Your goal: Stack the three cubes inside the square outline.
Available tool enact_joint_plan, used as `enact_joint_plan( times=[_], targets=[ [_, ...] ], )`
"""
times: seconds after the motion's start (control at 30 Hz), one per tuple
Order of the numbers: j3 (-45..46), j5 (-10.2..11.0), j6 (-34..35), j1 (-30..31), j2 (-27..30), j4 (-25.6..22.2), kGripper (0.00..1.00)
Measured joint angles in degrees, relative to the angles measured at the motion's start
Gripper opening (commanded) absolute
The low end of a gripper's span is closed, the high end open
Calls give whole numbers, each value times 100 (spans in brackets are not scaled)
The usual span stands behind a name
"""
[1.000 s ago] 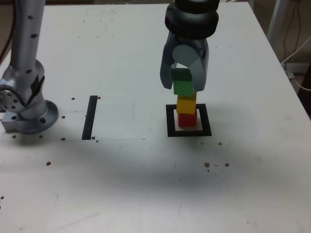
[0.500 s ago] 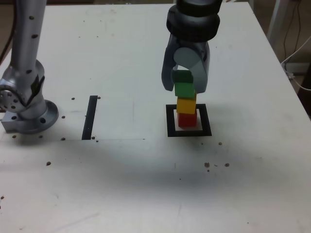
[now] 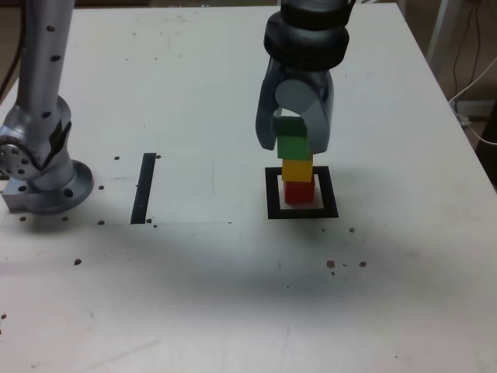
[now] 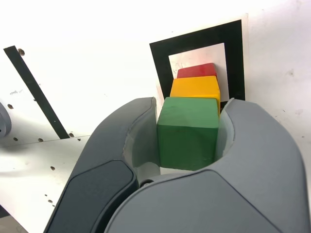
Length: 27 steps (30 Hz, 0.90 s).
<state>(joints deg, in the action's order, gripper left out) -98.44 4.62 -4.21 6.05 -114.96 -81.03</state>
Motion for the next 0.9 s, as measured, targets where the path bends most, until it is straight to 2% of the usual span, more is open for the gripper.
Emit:
enact_joint_plan(
  times=[0.1,0.43,0.7,0.9],
  targets=[
    [46,9,-13,1,-6,91,99],
    [128,42,-7,80,114,66,99],
    [770,96,154,267,1106,22,100],
    [1806,-164,168,274,1868,-18,100]
  ],
)
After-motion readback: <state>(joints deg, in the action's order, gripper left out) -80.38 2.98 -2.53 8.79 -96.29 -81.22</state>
